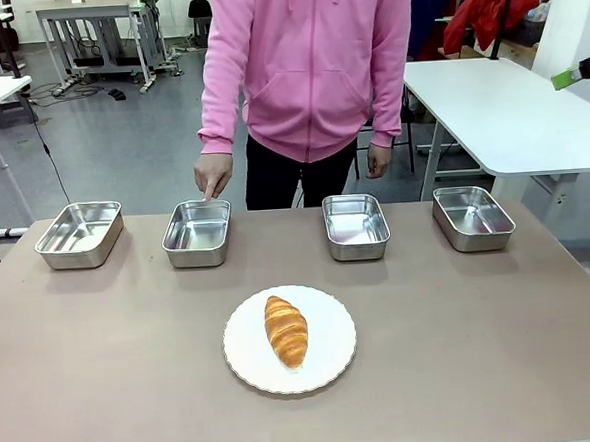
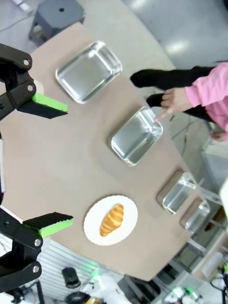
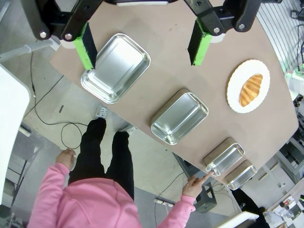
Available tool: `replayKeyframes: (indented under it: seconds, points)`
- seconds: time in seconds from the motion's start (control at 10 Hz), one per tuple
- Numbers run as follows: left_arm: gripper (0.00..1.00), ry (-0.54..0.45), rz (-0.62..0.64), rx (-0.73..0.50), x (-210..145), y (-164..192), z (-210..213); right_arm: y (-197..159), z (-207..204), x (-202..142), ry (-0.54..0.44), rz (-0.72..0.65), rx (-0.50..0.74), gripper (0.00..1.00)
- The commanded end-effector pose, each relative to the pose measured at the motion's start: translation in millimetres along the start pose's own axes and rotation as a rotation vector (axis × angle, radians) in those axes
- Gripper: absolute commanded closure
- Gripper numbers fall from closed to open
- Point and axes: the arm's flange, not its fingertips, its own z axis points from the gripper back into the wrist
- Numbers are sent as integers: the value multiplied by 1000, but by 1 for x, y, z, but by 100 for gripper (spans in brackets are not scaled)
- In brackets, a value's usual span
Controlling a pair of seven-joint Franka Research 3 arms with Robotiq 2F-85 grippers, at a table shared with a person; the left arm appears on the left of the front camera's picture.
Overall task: Place the bread in the container.
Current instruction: Place the Butter Roll into the Airtight Container indicated by the human.
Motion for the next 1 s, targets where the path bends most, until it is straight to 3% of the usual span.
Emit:
replayKeyframes:
  seconds: [0.0,0.3,0.4,0.7,0.9]
  points:
    - [0,99,88,63,49,-58,-20,1,0,1,-9,2,3,0]
    - [0,237,131,223,100,-144,-96,1,0,1,-9,2,3,0]
    - [0,325,228,345,109,-179,-138,1,0,1,-9,2,3,0]
    - [0,360,338,409,94,-247,-237,1,0,1,-9,2,3,0]
    - [0,360,535,376,77,-249,-287,1,0,1,-9,2,3,0]
